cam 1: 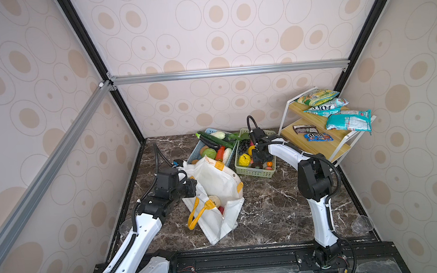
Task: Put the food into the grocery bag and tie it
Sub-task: 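Move the right gripper back over the pale-green fruit basket, then lower the right gripper and close it on the red peach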
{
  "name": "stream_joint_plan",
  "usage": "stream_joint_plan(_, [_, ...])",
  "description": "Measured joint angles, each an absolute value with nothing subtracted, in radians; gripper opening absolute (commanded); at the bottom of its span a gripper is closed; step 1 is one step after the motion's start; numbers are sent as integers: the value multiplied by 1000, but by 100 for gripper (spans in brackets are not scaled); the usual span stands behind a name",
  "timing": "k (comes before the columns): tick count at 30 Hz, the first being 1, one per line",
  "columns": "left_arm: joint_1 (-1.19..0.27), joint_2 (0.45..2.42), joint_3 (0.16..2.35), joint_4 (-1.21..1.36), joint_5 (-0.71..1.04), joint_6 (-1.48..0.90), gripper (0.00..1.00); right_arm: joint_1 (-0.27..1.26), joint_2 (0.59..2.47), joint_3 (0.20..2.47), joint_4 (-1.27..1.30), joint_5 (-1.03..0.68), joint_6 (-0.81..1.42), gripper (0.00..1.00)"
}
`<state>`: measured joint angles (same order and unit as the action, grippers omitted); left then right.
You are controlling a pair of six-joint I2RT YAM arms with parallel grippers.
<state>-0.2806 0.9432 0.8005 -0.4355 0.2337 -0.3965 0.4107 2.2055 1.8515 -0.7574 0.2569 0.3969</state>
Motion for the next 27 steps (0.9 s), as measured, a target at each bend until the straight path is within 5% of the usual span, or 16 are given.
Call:
stream_joint_plan(19, [-280,955,801,-434,233,-397,0,404,2292,1914,-735,270,403,56])
stream_joint_plan(27, [-281,960,802,-433,233,-397,0,396,2312,1932,-738,234,421,42])
